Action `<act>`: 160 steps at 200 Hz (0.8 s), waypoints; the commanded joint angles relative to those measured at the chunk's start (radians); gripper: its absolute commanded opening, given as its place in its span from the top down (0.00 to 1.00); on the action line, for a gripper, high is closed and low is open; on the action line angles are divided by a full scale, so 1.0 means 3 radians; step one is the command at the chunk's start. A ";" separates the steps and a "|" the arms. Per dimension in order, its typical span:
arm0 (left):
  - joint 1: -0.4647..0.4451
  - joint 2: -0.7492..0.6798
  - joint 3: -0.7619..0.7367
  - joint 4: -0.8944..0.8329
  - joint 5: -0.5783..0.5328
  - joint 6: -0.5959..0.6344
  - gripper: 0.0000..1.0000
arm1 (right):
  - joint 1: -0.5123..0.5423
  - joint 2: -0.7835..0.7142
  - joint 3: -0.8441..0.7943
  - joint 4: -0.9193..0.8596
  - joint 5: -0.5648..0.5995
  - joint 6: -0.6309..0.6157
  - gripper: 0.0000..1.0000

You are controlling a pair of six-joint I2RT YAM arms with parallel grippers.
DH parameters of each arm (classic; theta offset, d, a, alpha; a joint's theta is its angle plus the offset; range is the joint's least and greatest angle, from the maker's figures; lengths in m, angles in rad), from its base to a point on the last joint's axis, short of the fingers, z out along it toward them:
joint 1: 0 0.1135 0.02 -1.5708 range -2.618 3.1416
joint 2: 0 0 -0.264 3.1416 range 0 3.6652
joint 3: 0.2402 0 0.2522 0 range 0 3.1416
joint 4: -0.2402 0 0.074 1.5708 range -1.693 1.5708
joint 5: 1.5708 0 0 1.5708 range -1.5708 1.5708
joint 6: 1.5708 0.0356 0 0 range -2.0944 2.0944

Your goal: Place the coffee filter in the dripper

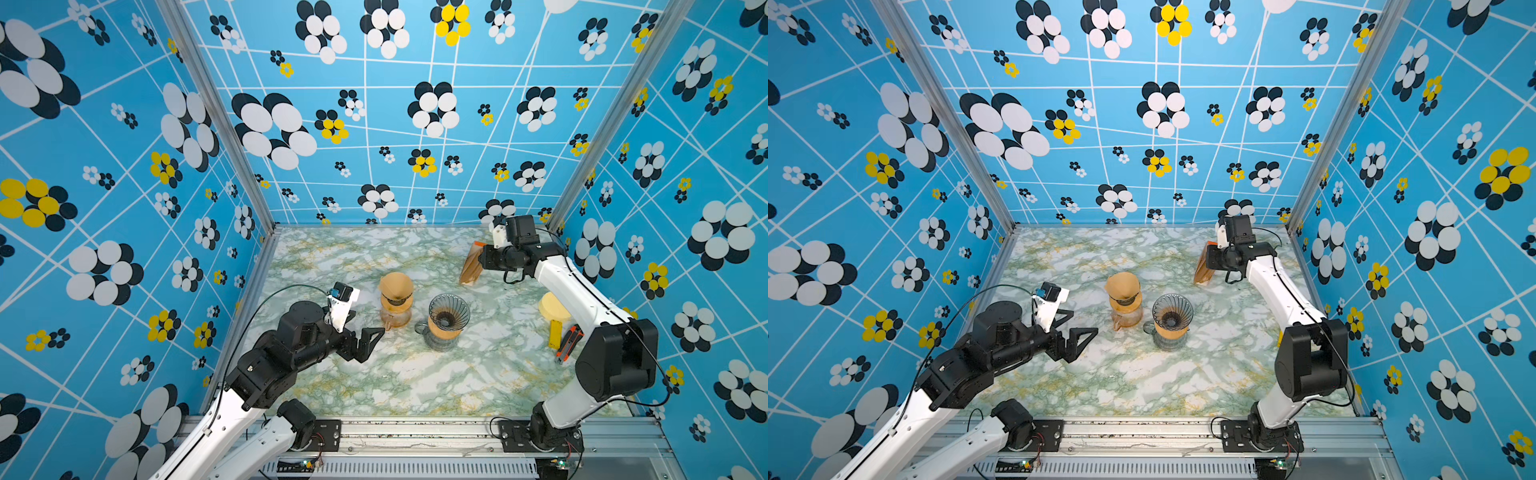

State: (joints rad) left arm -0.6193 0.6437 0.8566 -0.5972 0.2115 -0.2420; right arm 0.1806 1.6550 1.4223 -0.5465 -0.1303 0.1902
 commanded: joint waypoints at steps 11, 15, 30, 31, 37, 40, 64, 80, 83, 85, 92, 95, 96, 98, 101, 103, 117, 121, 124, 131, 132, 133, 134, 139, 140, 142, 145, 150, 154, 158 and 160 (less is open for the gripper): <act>0.0049 -0.0111 -0.0052 0.0129 -0.0128 0.0047 0.01 | -0.0023 0.0198 0.0127 0.0150 0.0245 -0.0052 0.78; 0.0054 -0.0130 -0.0056 0.0134 -0.0145 0.0045 0.01 | -0.0024 0.0215 0.0132 0.0171 0.0260 -0.0047 0.78; 0.0073 -0.0195 -0.0077 0.0164 -0.0195 0.0023 0.01 | -0.0020 0.0294 0.0149 0.0208 0.0298 -0.0041 0.78; 0.0074 -0.0202 -0.0081 0.0167 -0.0200 0.0021 0.01 | -0.0022 0.0298 0.0150 0.0209 0.0300 -0.0041 0.77; 0.0083 -0.0229 -0.0093 0.0184 -0.0204 0.0020 0.01 | -0.0024 0.0321 0.0165 0.0229 0.0311 -0.0041 0.77; 0.0087 -0.0242 -0.0104 0.0192 -0.0205 0.0016 0.01 | -0.0023 0.0333 0.0163 0.0236 0.0320 -0.0045 0.77; 0.0103 -0.0276 -0.0122 0.0216 -0.0266 -0.0017 0.01 | -0.0024 0.0391 0.0137 0.0315 0.0369 -0.0089 0.77; 0.0109 -0.0265 -0.0132 0.0231 -0.0275 -0.0037 0.01 | -0.0024 0.0421 0.0117 0.0365 0.0405 -0.0124 0.78; 0.0108 -0.0264 -0.0130 0.0235 -0.0272 -0.0037 0.01 | -0.0024 0.0426 0.0117 0.0369 0.0408 -0.0127 0.77; 0.0109 -0.0260 -0.0134 0.0239 -0.0271 -0.0038 0.01 | -0.0024 0.0428 0.0111 0.0380 0.0409 -0.0130 0.78; 0.0112 -0.0256 -0.0135 0.0242 -0.0268 -0.0045 0.01 | -0.0026 0.0435 0.0112 0.0397 0.0399 -0.0142 0.78; 0.0111 -0.0248 -0.0135 0.0243 -0.0265 -0.0051 0.01 | -0.0027 0.0444 0.0112 0.0403 0.0388 -0.0147 0.78; 0.0111 -0.0246 -0.0135 0.0243 -0.0265 -0.0051 0.01 | -0.0026 0.0445 0.0111 0.0401 0.0386 -0.0150 0.78; 0.0111 -0.0240 -0.0135 0.0242 -0.0264 -0.0055 0.01 | -0.0025 0.0450 0.0115 0.0402 0.0384 -0.0156 0.78; 0.0115 -0.0235 -0.0134 0.0246 -0.0261 -0.0056 0.01 | -0.0024 0.0457 0.0116 0.0403 0.0383 -0.0157 0.77; 0.0115 -0.0234 -0.0135 0.0248 -0.0257 -0.0054 0.01 | -0.0024 0.0464 0.0123 0.0401 0.0386 -0.0162 0.78; 0.0114 -0.0209 -0.0140 0.0269 -0.0232 -0.0066 0.01 | -0.0029 0.0493 0.0137 0.0405 0.0414 -0.0162 0.77; 0.0118 -0.0204 -0.0143 0.0276 -0.0233 -0.0070 0.01 | -0.0030 0.0505 0.0134 0.0418 0.0414 -0.0164 0.78; 0.0114 -0.0202 -0.0145 0.0281 -0.0234 -0.0072 0.01 | -0.0029 0.0510 0.0132 0.0427 0.0414 -0.0159 0.78; 0.0120 -0.0189 -0.0146 0.0288 -0.0227 -0.0069 0.01 | -0.0029 0.0530 0.0130 0.0430 0.0418 -0.0153 0.78; 0.0121 -0.0188 -0.0146 0.0288 -0.0226 -0.0068 0.01 | -0.0029 0.0531 0.0131 0.0433 0.0419 -0.0150 0.78; 0.0121 -0.0185 -0.0145 0.0285 -0.0225 -0.0071 0.01 | -0.0029 0.0534 0.0134 0.0432 0.0419 -0.0152 0.78; 0.0121 -0.0184 -0.0145 0.0284 -0.0222 -0.0072 0.01 | -0.0032 0.0536 0.0135 0.0431 0.0421 -0.0153 0.78; 0.0118 -0.0178 -0.0145 0.0288 -0.0209 -0.0073 0.01 | -0.0033 0.0548 0.0132 0.0434 0.0429 -0.0152 0.78; 0.0117 -0.0175 -0.0145 0.0288 -0.0207 -0.0073 0.01 | -0.0031 0.0550 0.0132 0.0435 0.0432 -0.0153 0.78; 0.0120 -0.0173 -0.0145 0.0288 -0.0205 -0.0073 0.01 | -0.0032 0.0552 0.0131 0.0438 0.0434 -0.0148 0.78; 0.0117 -0.0168 -0.0141 0.0288 -0.0198 -0.0071 0.01 | -0.0034 0.0558 0.0132 0.0441 0.0438 -0.0148 0.78; 0.0120 -0.0163 -0.0143 0.0283 -0.0187 -0.0075 0.01 | -0.0034 0.0566 0.0127 0.0455 0.0449 -0.0142 0.78; 0.0119 -0.0162 -0.0140 0.0283 -0.0186 -0.0073 0.01 | -0.0033 0.0569 0.0126 0.0452 0.0454 -0.0138 0.78; 0.0117 -0.0161 -0.0143 0.0283 -0.0180 -0.0074 0.01 | -0.0034 0.0578 0.0127 0.0456 0.0459 -0.0138 0.78; 0.0120 -0.0158 -0.0143 0.0285 -0.0177 -0.0073 0.01 | -0.0034 0.0583 0.0133 0.0456 0.0460 -0.0142 0.78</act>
State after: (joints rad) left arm -0.5949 0.5915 0.8253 -0.5373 0.1486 -0.2539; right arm 0.1795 1.8065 1.4429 -0.4286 -0.0216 0.1562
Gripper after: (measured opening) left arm 0.991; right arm 0.223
